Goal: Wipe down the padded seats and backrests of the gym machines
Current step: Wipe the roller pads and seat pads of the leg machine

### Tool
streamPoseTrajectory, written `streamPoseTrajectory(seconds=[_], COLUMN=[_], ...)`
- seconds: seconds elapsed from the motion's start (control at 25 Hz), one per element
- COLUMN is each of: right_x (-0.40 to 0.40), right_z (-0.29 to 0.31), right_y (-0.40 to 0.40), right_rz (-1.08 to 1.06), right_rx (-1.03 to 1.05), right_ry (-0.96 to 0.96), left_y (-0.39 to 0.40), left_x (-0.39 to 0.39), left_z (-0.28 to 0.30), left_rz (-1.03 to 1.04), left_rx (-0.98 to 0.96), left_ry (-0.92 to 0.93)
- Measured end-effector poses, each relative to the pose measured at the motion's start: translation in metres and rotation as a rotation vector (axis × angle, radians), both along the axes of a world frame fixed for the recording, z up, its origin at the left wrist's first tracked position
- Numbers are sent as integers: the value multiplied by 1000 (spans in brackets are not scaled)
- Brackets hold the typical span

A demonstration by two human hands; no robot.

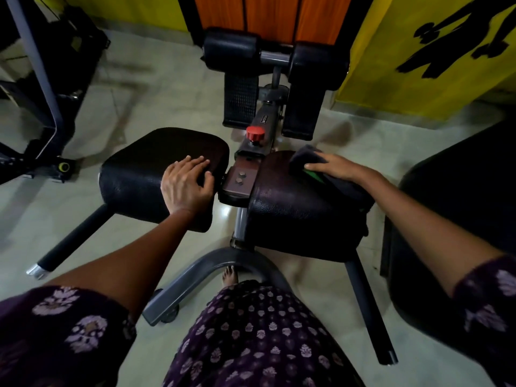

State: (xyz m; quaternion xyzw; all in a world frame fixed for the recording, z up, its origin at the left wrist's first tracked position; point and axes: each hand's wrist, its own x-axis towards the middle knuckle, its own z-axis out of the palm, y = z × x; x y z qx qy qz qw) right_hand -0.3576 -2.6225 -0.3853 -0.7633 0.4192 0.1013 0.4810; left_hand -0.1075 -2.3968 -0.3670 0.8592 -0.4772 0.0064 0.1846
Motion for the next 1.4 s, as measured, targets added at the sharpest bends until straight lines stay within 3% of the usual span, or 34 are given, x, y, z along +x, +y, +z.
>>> streamPoseTrajectory(seconds=[0.12,0.24,0.4,0.64,0.84,0.96,1.16,1.4], right_x=[25,72,104,-2,-63,-32,37,-84], right_z=[-13,-26,7,45,52,55,49,44], right_y=[-23,-17,32,87,84,112,145,124], right_rz=[-76,30,197,311,53,224,414,570], right_rx=[-14,-44,-120,-320,-415,-662,-849,-1027], right_ry=[67,91,15,-226,-42,-147,-144,-174], left_y=[1,1,2,1,1,2,3,1], left_x=[3,5,5,3,3,4,5,0], left_z=[-5,-5,-4,-3,-3,-5,-3,-3], left_rz=[-10,-19,-24,-7,7,7,6,12], left_rx=[-38,-45,-31,-58,-72,-79,-56,-79], left_ry=[-29,-42,-36,8,18,12,27,40])
